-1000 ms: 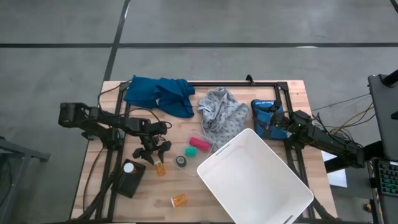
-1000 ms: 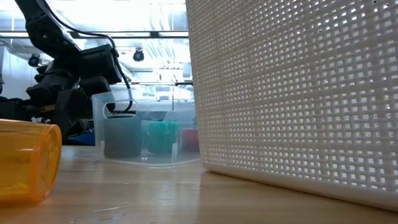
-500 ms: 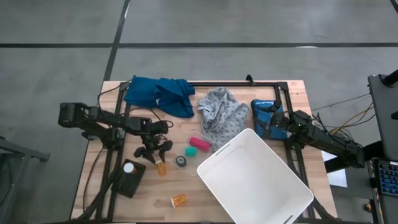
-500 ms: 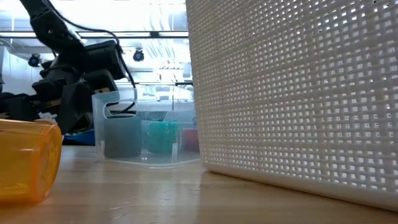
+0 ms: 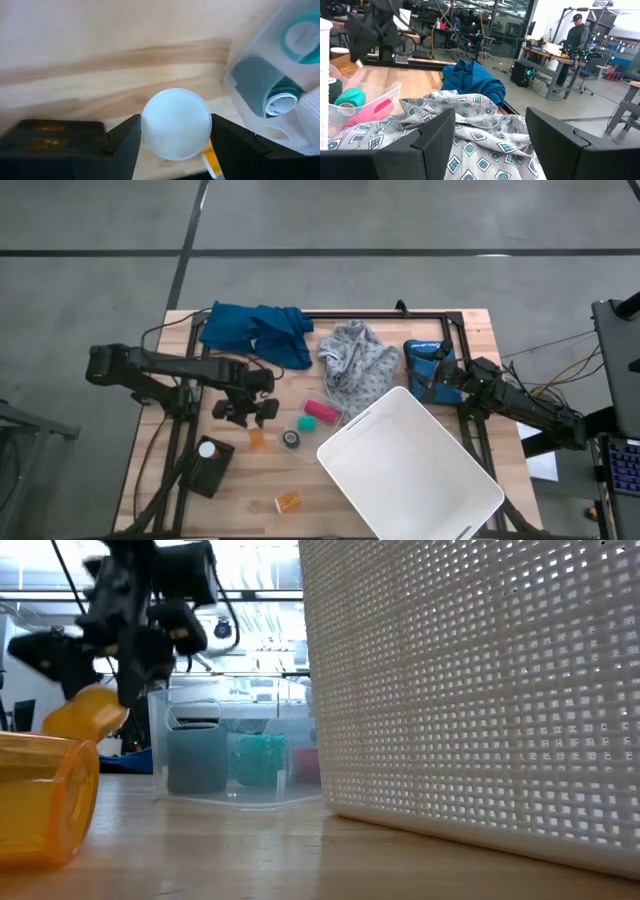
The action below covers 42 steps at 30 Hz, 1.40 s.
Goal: Pick & Place Medicine items
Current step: Put the top orange medicine bottle into the black bin
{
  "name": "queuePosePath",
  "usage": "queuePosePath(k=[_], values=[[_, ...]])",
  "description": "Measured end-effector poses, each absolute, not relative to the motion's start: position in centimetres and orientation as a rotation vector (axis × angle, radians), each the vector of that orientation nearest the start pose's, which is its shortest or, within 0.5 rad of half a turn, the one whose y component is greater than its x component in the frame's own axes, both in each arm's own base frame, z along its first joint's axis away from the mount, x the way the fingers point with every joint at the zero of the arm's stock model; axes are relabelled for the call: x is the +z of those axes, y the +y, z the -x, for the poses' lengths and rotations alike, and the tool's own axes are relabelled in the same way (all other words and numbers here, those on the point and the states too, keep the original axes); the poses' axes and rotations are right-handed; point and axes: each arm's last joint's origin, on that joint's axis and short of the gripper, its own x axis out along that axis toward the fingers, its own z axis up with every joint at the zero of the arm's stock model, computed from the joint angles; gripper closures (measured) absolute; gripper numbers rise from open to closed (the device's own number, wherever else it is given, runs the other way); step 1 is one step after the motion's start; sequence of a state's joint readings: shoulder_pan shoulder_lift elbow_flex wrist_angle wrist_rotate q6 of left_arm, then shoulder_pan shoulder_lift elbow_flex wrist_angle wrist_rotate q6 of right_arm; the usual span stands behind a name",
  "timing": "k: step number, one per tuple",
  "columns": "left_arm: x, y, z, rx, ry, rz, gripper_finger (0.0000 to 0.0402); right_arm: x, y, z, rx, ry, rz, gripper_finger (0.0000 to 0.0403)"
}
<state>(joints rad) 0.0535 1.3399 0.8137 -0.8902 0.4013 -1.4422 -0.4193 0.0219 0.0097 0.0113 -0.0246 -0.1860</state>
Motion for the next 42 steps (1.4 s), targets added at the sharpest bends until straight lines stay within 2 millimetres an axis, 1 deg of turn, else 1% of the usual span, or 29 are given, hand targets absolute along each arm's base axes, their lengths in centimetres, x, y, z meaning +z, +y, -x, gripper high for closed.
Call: queuePosePath(k=[4,9,14,16,22,26,30,36,42], values=[[22.6,-1.4,-22.1,0.858,1.351,1.321,0.0176,16.6,-3.9,-9.0,-0.394,0.038,0.182,0.0163],[25.7,-4.3,-21.8,0.922,1.302,1.174,0.0176,16.6,-3.9,-9.0,-0.394,0.038,0.182,0.0163],[27.7,-7.5,-20.8,0.957,1.257,1.100,0.0176,16.6,-3.9,-9.0,-0.394,0.038,0.183,0.0163],[28.1,-9.0,-20.1,0.971,1.227,1.085,0.0176,16.6,-3.9,-9.0,-0.394,0.038,0.181,0.0163],[28.0,-12.9,-17.6,1.016,1.171,1.095,0.0176,16.6,-3.9,-9.0,-0.394,0.038,0.181,0.0163],[27.6,-15.0,-15.9,1.071,1.126,1.120,0.0176,16.6,-3.9,-9.0,-0.394,0.038,0.181,0.0163],[27.0,-16.9,-14.7,1.118,1.124,1.145,0.0176,16.6,-3.9,-9.0,-0.394,0.038,0.181,0.0163],[26.1,-18.4,-13.7,1.195,1.152,1.134,0.0176,16.6,-3.9,-9.0,-0.394,0.037,0.182,0.0163],[25.3,-19.0,-13.5,1.287,1.202,1.047,0.0176,16.6,-3.9,-9.0,-0.394,0.038,0.182,0.0163]])
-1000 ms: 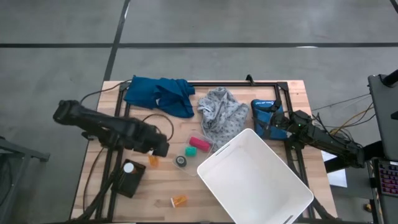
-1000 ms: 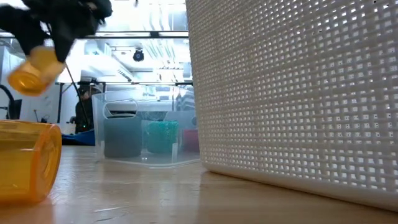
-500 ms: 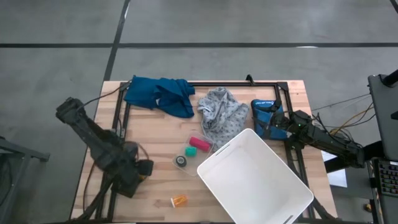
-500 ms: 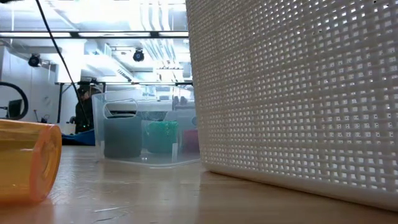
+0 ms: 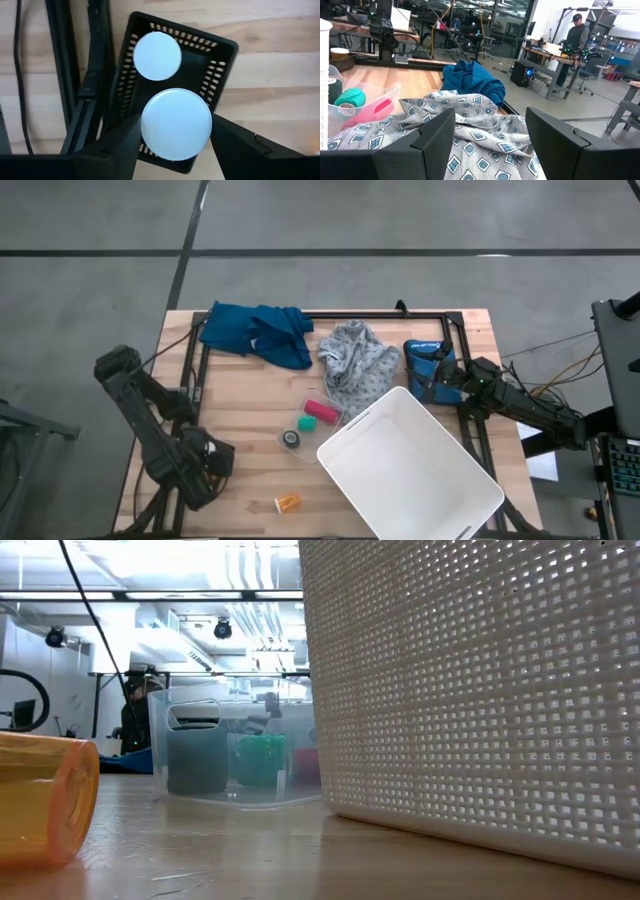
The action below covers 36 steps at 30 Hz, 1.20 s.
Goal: Pick & Place Medicine items
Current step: Put the top orange medicine bottle into the black bin
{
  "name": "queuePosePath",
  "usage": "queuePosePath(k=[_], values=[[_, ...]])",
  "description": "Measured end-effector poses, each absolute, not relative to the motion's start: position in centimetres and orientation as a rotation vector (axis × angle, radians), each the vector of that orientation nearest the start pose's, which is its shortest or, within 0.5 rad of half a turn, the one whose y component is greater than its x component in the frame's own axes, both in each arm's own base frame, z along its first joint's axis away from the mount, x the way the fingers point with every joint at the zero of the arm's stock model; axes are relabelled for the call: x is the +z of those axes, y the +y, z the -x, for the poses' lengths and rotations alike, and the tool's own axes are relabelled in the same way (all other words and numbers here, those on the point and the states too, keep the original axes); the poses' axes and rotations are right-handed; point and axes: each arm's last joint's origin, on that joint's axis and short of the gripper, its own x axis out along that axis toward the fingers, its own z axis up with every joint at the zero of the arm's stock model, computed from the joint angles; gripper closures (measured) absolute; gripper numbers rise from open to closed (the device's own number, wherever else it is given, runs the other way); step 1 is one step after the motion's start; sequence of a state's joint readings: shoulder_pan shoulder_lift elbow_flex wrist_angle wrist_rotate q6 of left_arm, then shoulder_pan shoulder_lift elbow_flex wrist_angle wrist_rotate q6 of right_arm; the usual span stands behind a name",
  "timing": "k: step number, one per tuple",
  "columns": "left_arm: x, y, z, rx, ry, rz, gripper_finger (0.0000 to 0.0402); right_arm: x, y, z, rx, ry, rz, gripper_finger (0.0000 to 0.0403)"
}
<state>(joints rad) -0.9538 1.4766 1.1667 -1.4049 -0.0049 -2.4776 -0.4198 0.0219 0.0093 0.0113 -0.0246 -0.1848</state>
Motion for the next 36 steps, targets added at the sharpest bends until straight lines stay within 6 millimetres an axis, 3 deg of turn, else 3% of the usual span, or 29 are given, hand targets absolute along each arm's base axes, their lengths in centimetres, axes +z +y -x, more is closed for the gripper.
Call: queuePosePath(k=[14,36], values=[[23.5,-21.9,-13.1,1.436,1.148,1.026,0.0176,16.6,-3.9,-9.0,-0.394,0.038,0.181,0.0163],[19.2,-24.2,-14.0,1.621,1.063,0.766,0.0176,16.6,-3.9,-9.0,-0.394,0.038,0.183,0.0163]])
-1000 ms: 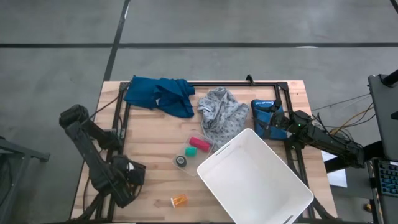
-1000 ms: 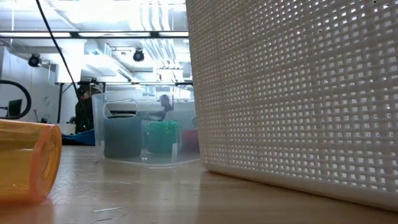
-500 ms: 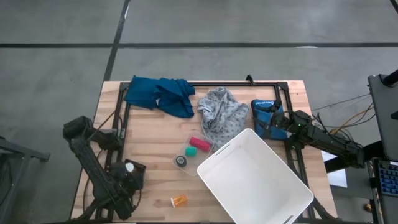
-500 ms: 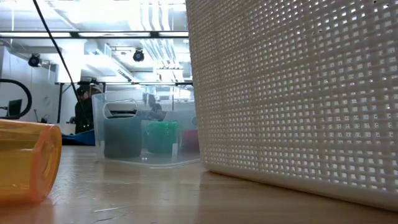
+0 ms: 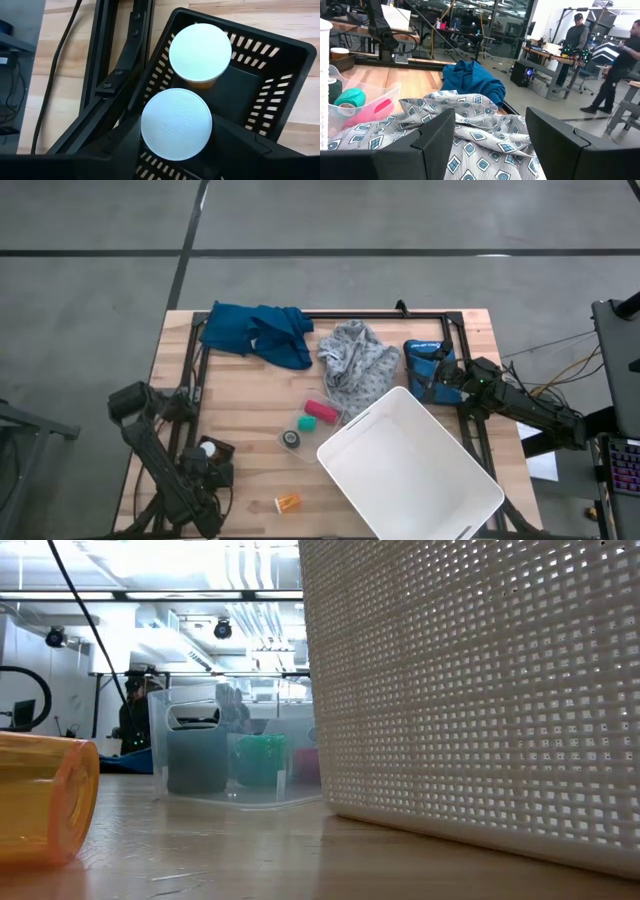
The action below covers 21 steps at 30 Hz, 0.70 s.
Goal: Pick & Place Medicine items
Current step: Put the top orange medicine bottle into the black bin
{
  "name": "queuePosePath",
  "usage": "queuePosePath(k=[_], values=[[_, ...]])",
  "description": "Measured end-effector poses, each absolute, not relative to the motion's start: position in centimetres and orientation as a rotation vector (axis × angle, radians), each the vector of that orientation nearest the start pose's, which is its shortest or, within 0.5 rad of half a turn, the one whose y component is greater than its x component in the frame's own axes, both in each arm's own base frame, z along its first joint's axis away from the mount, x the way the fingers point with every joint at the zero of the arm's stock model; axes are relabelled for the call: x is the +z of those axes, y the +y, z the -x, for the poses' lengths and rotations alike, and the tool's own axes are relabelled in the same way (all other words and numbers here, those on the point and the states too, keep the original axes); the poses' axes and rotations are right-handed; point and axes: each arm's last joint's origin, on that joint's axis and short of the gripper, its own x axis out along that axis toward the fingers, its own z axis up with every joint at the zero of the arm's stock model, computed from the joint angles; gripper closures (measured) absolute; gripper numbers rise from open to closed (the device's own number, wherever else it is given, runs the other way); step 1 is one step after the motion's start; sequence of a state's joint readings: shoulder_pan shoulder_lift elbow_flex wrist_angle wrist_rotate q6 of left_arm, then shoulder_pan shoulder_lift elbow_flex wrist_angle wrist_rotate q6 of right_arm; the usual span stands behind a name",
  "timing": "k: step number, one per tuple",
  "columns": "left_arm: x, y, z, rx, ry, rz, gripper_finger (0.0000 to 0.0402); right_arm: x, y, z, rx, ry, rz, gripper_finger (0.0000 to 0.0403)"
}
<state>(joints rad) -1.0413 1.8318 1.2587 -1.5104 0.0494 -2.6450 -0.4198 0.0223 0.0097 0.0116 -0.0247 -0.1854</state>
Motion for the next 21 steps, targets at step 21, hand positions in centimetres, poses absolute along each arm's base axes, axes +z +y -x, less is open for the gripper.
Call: queuePosePath(k=[21], values=[[18.49,-24.35,-13.93,1.631,1.042,0.758,0.0170,16.62,-3.95,-9.02,-0.394,0.038,0.183,0.0163]])
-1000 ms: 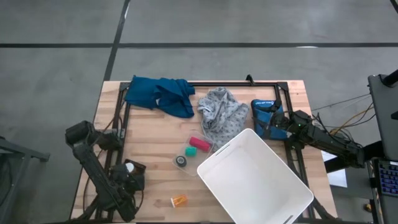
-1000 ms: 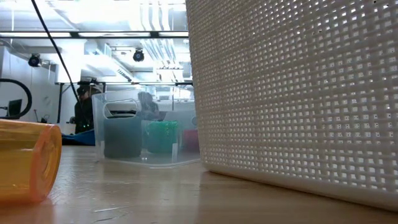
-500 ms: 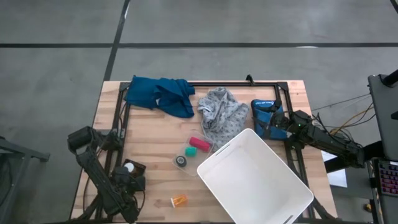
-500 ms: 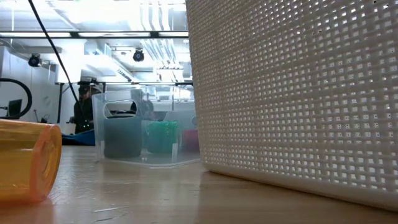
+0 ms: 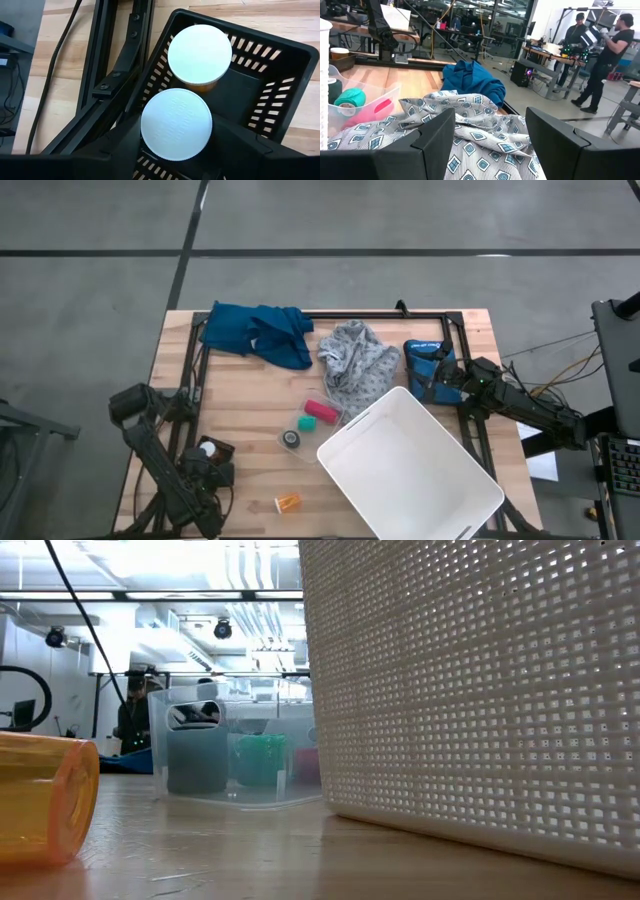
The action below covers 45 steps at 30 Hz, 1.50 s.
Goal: Pick & Place Medicine items
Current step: Put the top orange medicine bottle into the black bin, then put the orange medicine bottle into the black bin
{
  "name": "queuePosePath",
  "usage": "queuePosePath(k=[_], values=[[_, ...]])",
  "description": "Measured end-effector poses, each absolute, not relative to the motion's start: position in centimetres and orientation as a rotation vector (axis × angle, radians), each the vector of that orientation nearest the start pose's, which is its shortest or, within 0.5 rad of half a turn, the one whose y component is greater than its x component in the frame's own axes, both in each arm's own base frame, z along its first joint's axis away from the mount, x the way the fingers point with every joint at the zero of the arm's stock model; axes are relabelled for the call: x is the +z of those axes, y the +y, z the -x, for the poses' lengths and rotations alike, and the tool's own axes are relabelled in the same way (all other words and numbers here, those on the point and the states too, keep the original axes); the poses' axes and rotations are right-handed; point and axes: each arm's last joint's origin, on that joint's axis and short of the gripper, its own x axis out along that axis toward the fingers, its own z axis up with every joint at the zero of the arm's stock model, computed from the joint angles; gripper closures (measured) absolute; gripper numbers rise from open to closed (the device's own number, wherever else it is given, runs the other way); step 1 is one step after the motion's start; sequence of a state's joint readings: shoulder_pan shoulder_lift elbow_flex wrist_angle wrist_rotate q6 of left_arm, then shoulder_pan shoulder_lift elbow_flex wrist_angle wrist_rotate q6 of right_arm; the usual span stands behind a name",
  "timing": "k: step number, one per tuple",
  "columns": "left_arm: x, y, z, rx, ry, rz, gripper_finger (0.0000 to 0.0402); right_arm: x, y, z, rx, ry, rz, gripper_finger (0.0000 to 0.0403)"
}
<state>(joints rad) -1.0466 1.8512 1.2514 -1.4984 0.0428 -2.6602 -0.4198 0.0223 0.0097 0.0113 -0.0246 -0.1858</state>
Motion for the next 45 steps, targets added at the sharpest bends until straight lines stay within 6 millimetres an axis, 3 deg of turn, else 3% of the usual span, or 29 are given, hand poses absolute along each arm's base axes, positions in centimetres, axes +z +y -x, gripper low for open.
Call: queuePosePath(k=[10,24,35,45], values=[[18.4,-24.4,-14.0,1.629,1.045,0.762,0.0161,16.6,-3.9,-9.0,-0.394,0.038,0.183,0.0163],[18.4,-24.5,-14.0,1.619,1.050,0.761,0.0106,16.6,-3.9,-9.0,-0.394,0.038,0.182,0.0163],[21.4,-25.3,-15.5,1.422,1.045,0.733,0.0105,16.6,-3.9,-9.0,-0.393,0.038,0.182,0.0163],[22.3,-24.9,-17.0,1.266,0.976,0.649,0.0105,16.6,-3.9,-9.0,-0.394,0.038,0.183,0.0163]])
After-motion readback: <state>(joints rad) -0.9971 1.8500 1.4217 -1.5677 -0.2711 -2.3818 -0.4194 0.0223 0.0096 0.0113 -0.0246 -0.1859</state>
